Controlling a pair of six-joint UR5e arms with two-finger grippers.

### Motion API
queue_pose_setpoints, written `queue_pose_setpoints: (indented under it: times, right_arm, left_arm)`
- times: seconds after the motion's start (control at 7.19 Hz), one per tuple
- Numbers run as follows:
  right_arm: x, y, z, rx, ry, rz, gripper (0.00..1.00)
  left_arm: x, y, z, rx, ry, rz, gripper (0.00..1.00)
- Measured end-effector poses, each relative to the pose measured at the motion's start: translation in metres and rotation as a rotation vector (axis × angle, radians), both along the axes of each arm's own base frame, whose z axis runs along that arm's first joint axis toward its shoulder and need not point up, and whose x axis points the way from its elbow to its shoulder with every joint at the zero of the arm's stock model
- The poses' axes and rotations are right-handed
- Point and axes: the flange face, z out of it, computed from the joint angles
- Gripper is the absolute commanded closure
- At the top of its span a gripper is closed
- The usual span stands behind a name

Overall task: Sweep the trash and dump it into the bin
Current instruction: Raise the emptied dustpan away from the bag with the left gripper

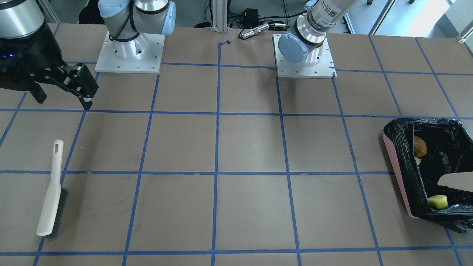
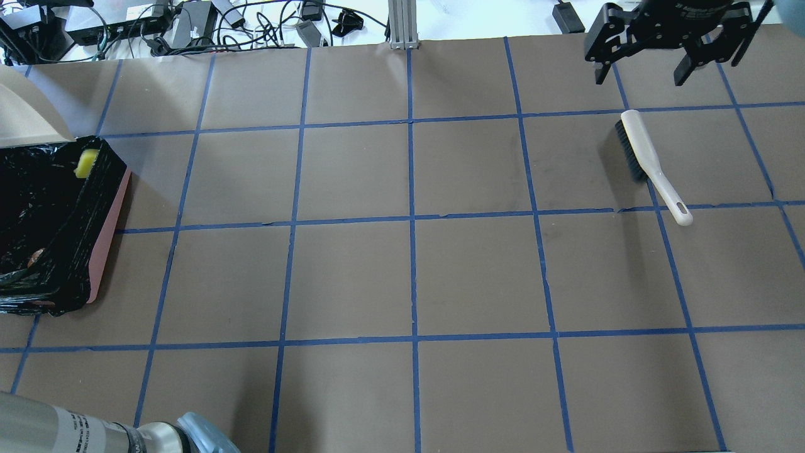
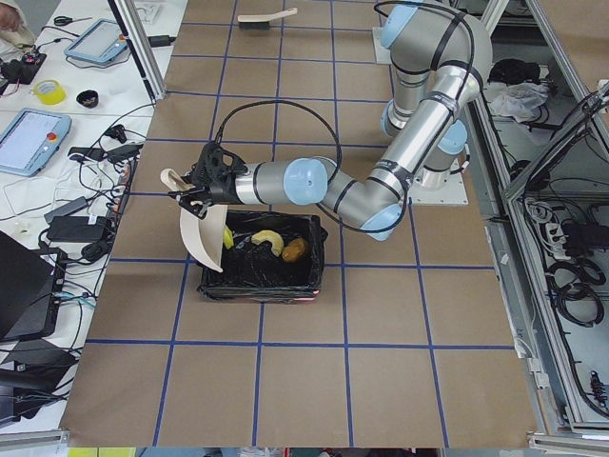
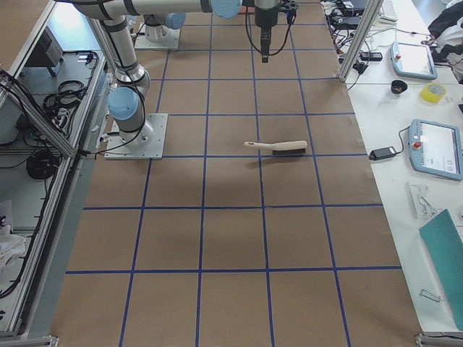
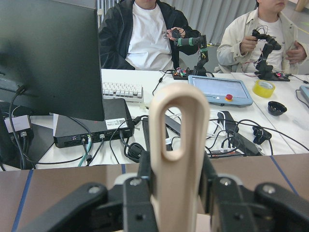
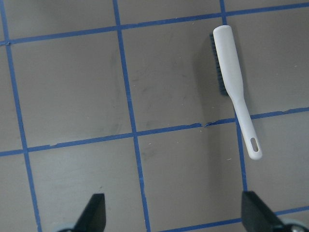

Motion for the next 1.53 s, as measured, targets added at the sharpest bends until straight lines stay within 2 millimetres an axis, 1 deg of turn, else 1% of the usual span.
queue_pose_setpoints:
  times: [0.28,0.42,0.56,0.7,0.83,0.97,1.11,1.25,1.39,1.53]
  right_arm:
    - [0.024,0.006,-0.002,0.013,-0.01,0.031,0.0]
    - [0.03,0.007,-0.002,0.013,-0.013,0.041,0.0]
    - [0.033,0.007,-0.003,0.012,-0.015,0.046,0.0]
    - [0.034,0.007,-0.003,0.011,-0.021,0.048,0.0]
    - [0.036,0.007,-0.003,0.008,-0.029,0.05,0.0]
    - [0.036,0.006,-0.004,0.007,-0.034,0.051,0.0]
    - [0.036,0.006,-0.004,0.007,-0.035,0.051,0.0]
    - [0.036,0.006,-0.004,0.006,-0.035,0.051,0.0]
    - [0.036,0.006,-0.005,0.005,-0.035,0.052,0.0]
    - [0.037,0.006,-0.004,0.002,-0.039,0.052,0.0]
  left_arm:
    - [-0.012,0.007,0.023,0.057,0.061,0.107,1.0]
    - [-0.024,0.004,0.028,0.139,0.097,0.181,1.0]
    - [-0.05,-0.005,0.032,0.252,0.137,0.264,1.0]
    - [-0.088,-0.017,0.038,0.347,0.171,0.366,1.0]
    - [-0.132,-0.029,0.043,0.419,0.21,0.48,1.0]
    - [-0.18,-0.041,0.042,0.482,0.253,0.591,1.0]
    - [-0.223,-0.052,0.035,0.533,0.307,0.675,1.0]
    - [-0.252,-0.062,0.02,0.574,0.395,0.753,1.0]
    - [-0.266,-0.07,0.001,0.616,0.513,0.849,1.0]
    - [-0.27,-0.077,-0.022,0.664,0.623,0.949,1.0]
